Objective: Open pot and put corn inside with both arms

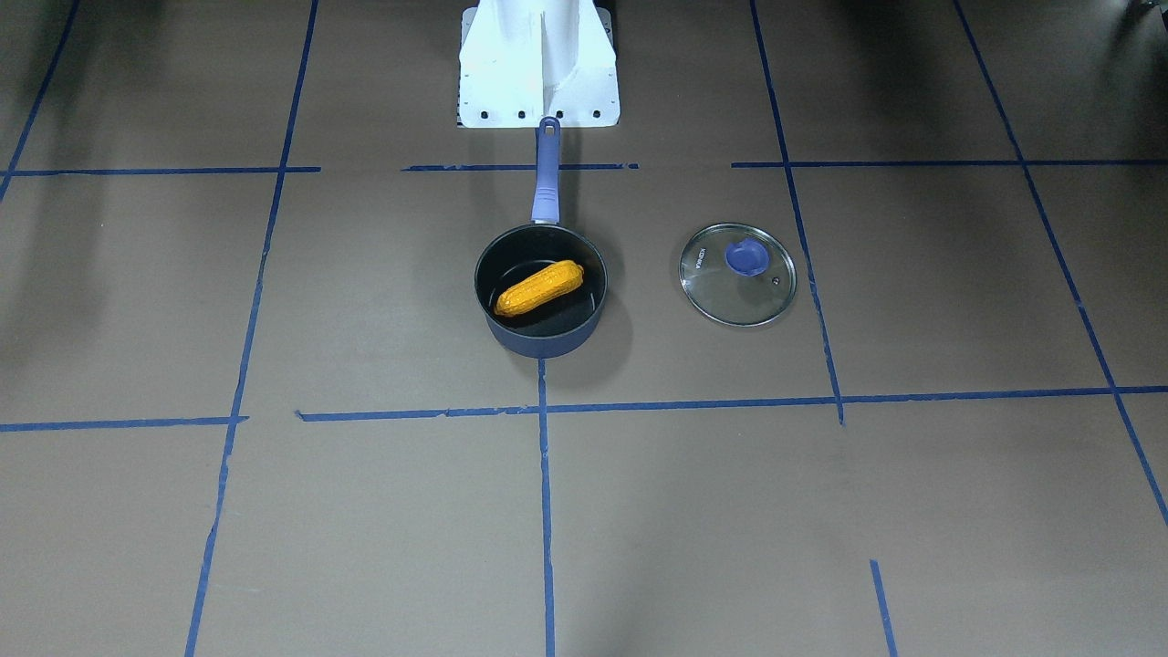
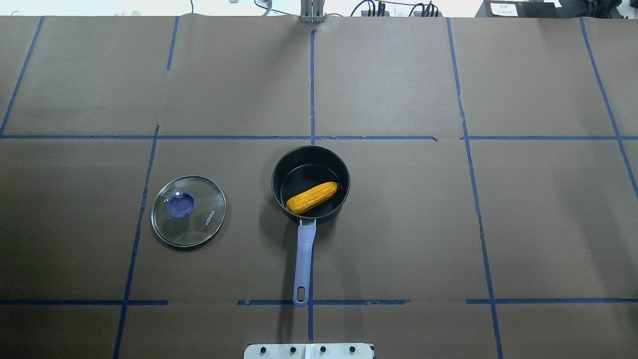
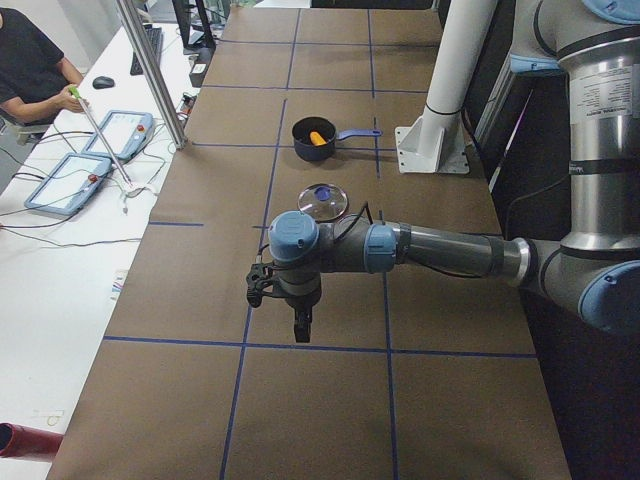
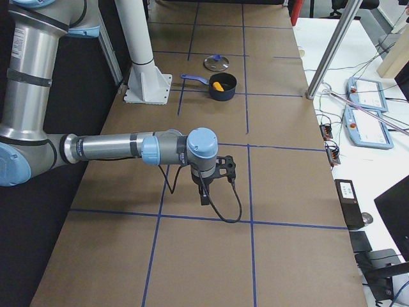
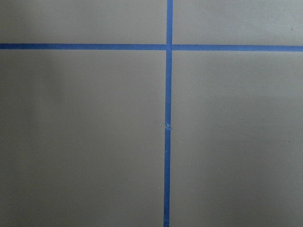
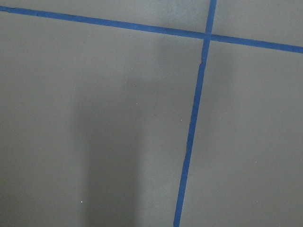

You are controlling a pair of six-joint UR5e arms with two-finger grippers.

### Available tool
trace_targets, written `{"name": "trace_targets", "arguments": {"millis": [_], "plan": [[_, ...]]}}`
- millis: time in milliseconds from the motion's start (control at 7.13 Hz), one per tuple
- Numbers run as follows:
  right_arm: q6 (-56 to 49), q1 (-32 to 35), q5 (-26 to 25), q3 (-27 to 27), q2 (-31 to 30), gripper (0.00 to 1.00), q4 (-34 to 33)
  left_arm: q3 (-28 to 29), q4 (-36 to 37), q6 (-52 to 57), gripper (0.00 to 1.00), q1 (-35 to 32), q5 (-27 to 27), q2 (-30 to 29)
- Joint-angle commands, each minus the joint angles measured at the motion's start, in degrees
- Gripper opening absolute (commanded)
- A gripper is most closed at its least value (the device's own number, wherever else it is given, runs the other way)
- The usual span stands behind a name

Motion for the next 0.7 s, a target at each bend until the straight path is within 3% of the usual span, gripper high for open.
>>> {"name": "trace_targets", "arguments": {"millis": [0, 421, 561], "plan": [[-0.1, -0.1, -0.1, 0.2, -0.6, 1.00, -0.1, -0.2, 0.0, -0.3, 1.00, 0.0, 0.0, 0.6], [-0.1, -0.3, 0.1, 0.0, -0.3, 1.00, -0.1, -1.6, 0.5, 0.0, 1.00, 0.0, -0.3, 0.0], [-0.1, -0.3, 0.3, 0.0, -0.3, 1.00, -0.1, -4.6, 0.9, 0.0, 1.00, 0.0, 0.3, 0.3]]}}
